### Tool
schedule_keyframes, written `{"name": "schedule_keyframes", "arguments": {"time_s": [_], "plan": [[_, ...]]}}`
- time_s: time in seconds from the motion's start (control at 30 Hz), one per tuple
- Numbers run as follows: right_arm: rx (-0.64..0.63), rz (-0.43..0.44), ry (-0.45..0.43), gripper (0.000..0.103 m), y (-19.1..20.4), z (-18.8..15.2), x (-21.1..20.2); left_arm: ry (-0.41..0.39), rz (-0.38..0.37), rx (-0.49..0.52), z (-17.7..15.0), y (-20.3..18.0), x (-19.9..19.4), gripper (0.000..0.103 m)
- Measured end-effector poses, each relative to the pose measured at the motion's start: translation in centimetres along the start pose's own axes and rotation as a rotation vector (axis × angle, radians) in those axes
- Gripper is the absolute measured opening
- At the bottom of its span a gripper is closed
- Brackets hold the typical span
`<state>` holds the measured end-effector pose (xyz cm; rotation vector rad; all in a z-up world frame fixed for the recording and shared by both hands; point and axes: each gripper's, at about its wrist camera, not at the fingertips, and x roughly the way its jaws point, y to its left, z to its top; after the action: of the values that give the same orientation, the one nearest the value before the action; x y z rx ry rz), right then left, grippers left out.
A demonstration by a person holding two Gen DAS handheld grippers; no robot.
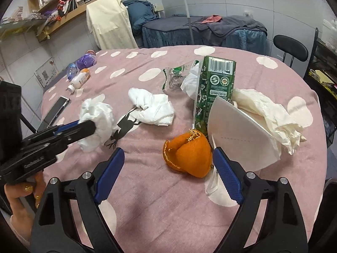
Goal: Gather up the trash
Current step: 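Grasp the white tissue wad with the left tool while the right tool grasps the orange peel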
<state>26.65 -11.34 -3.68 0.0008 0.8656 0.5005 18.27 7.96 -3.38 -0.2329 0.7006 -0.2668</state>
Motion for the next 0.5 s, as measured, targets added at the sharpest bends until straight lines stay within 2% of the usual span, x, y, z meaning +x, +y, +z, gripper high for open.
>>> {"name": "schedule_keyframes", "arguments": {"time_s": [0.13,0.23,0.33,0.43,0.5], "plan": [[-0.032,-0.081,0.059,0.082,-0.1,0.5,2.6,-0.007,0.015,-0.010,-0.6,0.3,-0.8,0.025],[-0.034,-0.108,0.106,0.080,-0.5,0.7,4.4,-0.006,0.006,-0.022,-1.0,0.3,-1.1,0.025],[-0.032,-0.097,0.144,0.073,-0.6,0.7,5.6,0.000,0.000,-0.024,-1.4,0.1,-1.1,0.025],[-0.026,-0.111,0.154,0.062,-0.9,0.8,6.2,0.007,-0.012,-0.027,-1.6,-0.2,-0.9,0.025],[-0.008,-0.097,0.149,0.058,-1.2,0.7,6.0,0.006,-0.014,-0.024,-1.8,-0.5,-1.0,0.025]]}}
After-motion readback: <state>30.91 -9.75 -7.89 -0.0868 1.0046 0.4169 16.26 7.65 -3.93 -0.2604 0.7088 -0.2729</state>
